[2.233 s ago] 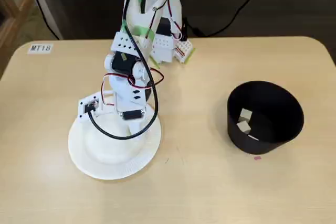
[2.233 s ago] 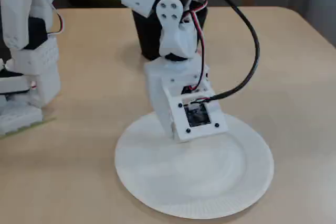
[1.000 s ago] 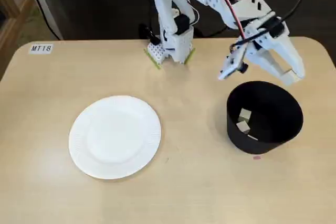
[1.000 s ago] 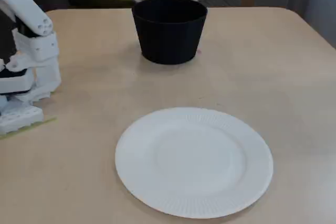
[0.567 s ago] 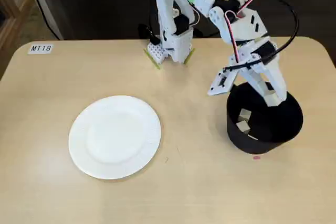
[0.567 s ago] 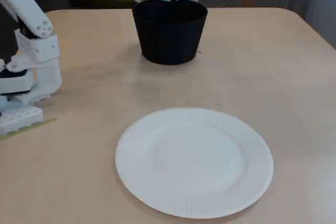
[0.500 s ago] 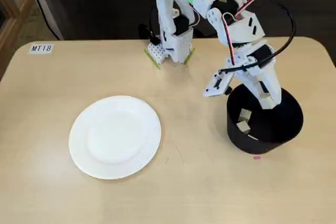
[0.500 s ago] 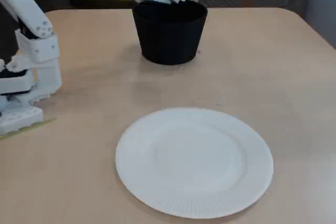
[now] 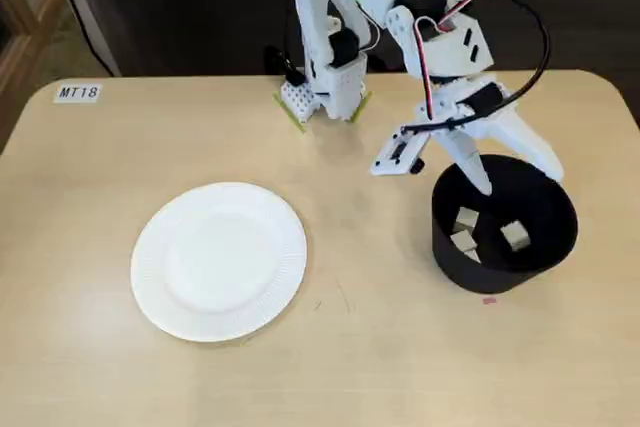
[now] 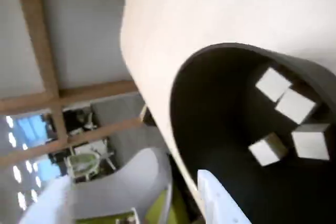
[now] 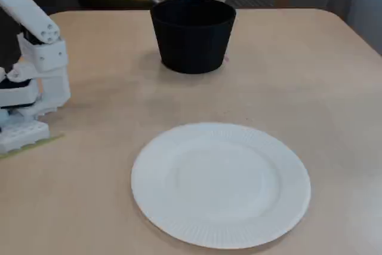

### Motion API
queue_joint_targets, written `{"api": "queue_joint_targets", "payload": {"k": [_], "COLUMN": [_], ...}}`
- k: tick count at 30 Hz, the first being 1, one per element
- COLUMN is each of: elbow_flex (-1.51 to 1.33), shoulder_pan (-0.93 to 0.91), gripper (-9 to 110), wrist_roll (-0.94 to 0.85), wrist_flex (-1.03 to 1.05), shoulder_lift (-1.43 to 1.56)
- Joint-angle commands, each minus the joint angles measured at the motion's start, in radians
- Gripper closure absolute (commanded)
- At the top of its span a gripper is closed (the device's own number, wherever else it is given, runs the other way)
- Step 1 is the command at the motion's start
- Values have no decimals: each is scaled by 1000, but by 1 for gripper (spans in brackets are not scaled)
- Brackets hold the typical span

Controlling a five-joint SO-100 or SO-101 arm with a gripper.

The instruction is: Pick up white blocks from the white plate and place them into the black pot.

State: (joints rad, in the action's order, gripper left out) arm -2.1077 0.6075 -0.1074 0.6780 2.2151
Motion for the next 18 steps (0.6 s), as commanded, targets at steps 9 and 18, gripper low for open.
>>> {"api": "queue_joint_targets", "payload": {"k": [9, 18], "elbow_flex": [0, -407], "shoulder_pan": [-494, -508], "gripper": [104, 104], "wrist_roll": [77, 71], "wrist_flex": [351, 408], "shoulder_lift": [531, 827]}}
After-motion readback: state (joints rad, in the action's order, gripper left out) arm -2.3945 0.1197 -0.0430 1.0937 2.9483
